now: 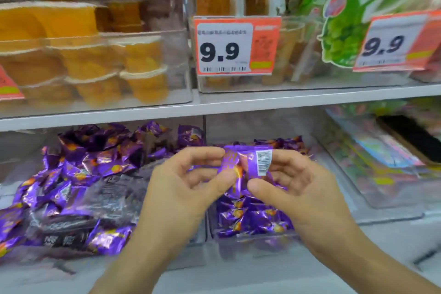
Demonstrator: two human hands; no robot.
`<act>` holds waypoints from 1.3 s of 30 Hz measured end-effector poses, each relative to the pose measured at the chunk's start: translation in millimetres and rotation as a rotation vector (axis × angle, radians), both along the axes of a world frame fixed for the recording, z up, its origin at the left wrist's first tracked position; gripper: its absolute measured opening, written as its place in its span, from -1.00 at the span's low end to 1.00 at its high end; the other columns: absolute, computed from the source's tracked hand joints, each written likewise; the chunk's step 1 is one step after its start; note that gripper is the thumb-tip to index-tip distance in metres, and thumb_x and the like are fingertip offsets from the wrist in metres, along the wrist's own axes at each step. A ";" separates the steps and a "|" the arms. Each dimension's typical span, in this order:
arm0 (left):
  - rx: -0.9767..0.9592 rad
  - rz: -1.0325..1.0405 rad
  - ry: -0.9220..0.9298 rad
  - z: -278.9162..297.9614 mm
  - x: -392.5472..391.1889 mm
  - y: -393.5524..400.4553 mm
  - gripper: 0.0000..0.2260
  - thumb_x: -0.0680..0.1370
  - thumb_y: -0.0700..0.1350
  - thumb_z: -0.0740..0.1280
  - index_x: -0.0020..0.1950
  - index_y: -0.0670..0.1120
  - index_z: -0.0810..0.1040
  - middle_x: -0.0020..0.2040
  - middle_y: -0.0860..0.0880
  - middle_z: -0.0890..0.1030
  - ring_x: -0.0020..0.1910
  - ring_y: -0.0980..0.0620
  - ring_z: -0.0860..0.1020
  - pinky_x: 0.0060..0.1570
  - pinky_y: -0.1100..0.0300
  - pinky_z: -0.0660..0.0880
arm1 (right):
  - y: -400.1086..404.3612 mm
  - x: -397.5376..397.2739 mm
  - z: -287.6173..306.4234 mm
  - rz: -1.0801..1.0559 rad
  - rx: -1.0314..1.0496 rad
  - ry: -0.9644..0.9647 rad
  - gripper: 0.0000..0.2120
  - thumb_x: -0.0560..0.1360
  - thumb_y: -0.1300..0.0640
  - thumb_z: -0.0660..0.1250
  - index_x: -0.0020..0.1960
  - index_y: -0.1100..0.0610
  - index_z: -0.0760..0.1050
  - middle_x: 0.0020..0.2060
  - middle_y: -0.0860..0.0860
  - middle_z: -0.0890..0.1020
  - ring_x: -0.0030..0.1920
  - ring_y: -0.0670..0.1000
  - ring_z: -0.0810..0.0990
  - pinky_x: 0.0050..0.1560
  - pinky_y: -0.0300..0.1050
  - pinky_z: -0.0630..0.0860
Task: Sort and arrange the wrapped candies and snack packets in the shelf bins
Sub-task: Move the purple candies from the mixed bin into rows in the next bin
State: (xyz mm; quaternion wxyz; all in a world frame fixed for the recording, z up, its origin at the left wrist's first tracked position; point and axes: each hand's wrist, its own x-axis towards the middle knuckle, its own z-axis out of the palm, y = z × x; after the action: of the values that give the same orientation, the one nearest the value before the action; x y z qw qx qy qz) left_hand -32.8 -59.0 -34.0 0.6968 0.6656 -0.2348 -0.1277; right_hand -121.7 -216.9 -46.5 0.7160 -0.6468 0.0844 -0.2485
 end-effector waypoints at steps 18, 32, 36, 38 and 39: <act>0.132 -0.376 0.371 -16.5 -14.5 -71.4 -0.47 0.31 -0.11 0.54 0.26 -0.18 0.57 0.15 -0.21 0.65 0.15 -0.17 0.62 0.24 -0.09 0.52 | -71.0 -43.0 -4.7 -0.134 -0.431 -0.054 -0.62 0.32 0.34 0.51 -0.07 -0.12 0.69 -0.06 -0.09 0.63 -0.01 0.00 0.66 -0.06 -0.14 0.62; 0.052 -0.318 0.349 -11.5 -23.6 -78.8 -0.66 0.35 -0.10 0.44 0.10 -0.18 0.65 -0.11 -0.18 0.71 -0.26 -0.01 0.65 -0.19 0.13 0.63 | -71.3 -53.7 3.8 0.037 -0.051 0.261 -0.42 0.18 0.19 0.61 0.17 0.06 0.54 -0.13 0.05 0.67 -0.30 0.10 0.63 -0.21 -0.09 0.63; 0.039 -0.295 0.432 -10.7 -23.7 -80.1 -0.67 0.41 -0.04 0.40 0.05 -0.24 0.67 -0.10 -0.21 0.66 -0.19 -0.08 0.62 0.08 -0.07 0.56 | -76.8 -53.7 8.8 0.044 0.101 0.238 -0.55 0.20 0.35 0.62 0.05 0.20 0.59 -0.26 0.12 0.67 -0.32 0.01 0.60 -0.29 -0.23 0.56; 0.012 -0.277 0.496 -10.8 -22.0 -80.2 -0.70 0.42 -0.11 0.38 -0.01 -0.32 0.65 -0.11 -0.26 0.62 -0.23 -0.09 0.59 0.07 -0.09 0.57 | -82.4 -54.3 12.9 0.034 0.184 0.214 -0.58 0.17 0.40 0.57 -0.01 0.17 0.62 -0.17 0.18 0.69 -0.25 0.02 0.63 -0.22 -0.19 0.61; 0.013 -0.268 0.510 -12.0 -21.0 -79.6 -0.69 0.39 -0.13 0.39 0.01 -0.34 0.65 -0.11 -0.27 0.62 -0.24 -0.09 0.59 0.00 -0.04 0.61 | -85.4 -54.6 15.1 0.035 0.234 0.203 -0.60 0.18 0.38 0.55 -0.01 0.17 0.63 -0.13 0.20 0.69 -0.20 0.04 0.65 -0.15 -0.15 0.64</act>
State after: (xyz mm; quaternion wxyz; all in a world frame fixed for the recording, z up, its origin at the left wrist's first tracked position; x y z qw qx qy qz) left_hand -53.8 -138.6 -46.0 0.7060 0.5795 -0.1371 -0.3833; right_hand -176.3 -302.3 -31.4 0.7786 -0.5820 0.1735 -0.1578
